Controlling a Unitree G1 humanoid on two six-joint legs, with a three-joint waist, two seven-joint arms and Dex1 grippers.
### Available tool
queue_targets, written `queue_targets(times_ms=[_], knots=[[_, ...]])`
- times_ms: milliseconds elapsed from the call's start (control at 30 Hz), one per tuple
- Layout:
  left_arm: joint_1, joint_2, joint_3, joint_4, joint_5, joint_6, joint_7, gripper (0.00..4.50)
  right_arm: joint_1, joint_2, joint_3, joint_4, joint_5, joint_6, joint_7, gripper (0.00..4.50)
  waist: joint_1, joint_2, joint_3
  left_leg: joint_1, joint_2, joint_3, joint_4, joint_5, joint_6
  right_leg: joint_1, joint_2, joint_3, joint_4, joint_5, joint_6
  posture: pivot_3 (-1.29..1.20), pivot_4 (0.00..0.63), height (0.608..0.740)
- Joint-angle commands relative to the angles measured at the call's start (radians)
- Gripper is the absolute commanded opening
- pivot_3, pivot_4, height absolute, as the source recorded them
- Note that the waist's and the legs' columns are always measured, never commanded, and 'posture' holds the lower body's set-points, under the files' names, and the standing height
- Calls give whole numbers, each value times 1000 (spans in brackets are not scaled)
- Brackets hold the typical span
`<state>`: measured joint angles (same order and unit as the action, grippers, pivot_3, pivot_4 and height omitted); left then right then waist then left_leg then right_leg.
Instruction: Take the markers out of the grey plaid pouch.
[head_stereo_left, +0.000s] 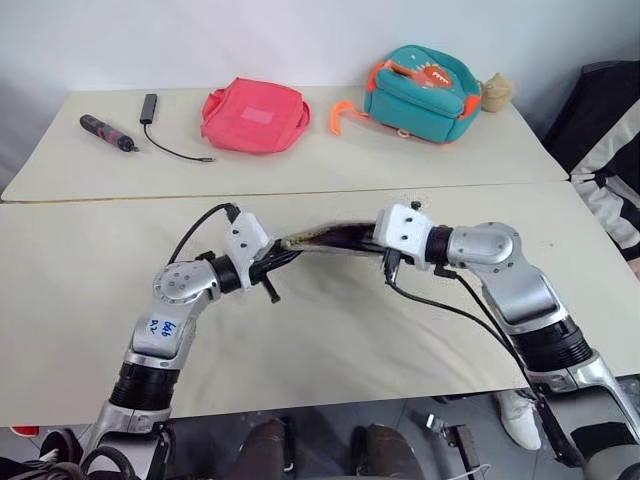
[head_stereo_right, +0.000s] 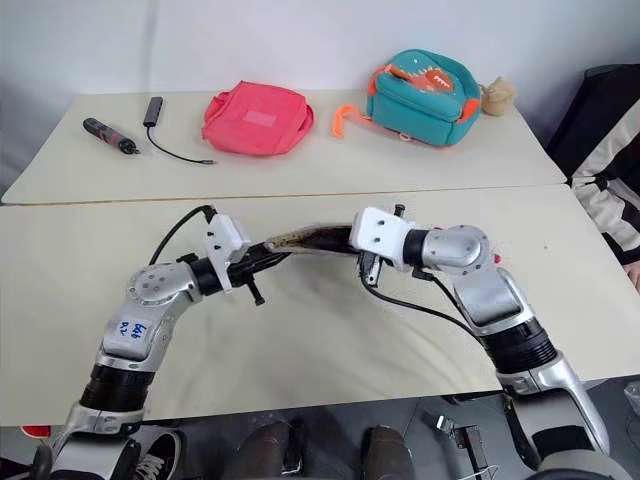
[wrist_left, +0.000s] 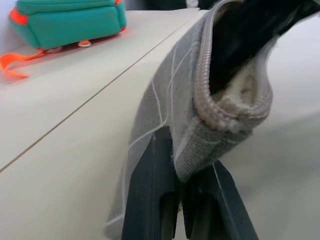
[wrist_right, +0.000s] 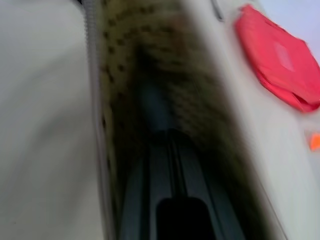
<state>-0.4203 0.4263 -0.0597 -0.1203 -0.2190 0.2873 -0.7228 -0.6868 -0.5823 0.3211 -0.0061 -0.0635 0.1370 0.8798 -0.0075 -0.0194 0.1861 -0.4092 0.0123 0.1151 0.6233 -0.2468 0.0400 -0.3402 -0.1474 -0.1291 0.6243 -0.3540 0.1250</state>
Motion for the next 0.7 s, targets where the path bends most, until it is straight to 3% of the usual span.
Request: queue_targets(times_ms=[33,133,233,333,467,700], knots=[[-5,-20,-52,-94,-40,73,-17,0,-58,49,23,3,-67,-34,-52,49,1,0,0,0,0,0,0,0,0,0,0,0,0,0,0,0,150,740],[-4,-37,-81,-106,-57,130,-22,0,-68,40,89,51,-176,-97,-58,49,3,0,0,0,0,0,1,0,0,0,0,0,1,0,0,0,150,740],[-19,-49,-87,-106,-72,153,-29,0,-70,44,91,74,-186,-110,-44,49,6,0,0,-1,-1,-1,2,0,0,0,0,0,1,0,0,0,150,740],[-43,-62,-66,-116,-110,185,-40,0,-88,41,93,110,-210,-116,-43,581,3,0,0,-1,0,-1,3,0,0,0,0,0,1,0,0,0,150,740],[-57,-38,-48,-87,-98,159,-54,0,-84,6,107,112,-237,-150,-1,1973,3,0,0,-1,1,-1,4,0,0,0,0,0,1,0,0,0,150,740],[-56,-28,-39,-92,-126,155,-98,0,-103,31,99,121,-260,-183,-8,1973,2,0,0,-1,1,-1,4,0,0,0,0,0,1,0,0,0,150,740]])
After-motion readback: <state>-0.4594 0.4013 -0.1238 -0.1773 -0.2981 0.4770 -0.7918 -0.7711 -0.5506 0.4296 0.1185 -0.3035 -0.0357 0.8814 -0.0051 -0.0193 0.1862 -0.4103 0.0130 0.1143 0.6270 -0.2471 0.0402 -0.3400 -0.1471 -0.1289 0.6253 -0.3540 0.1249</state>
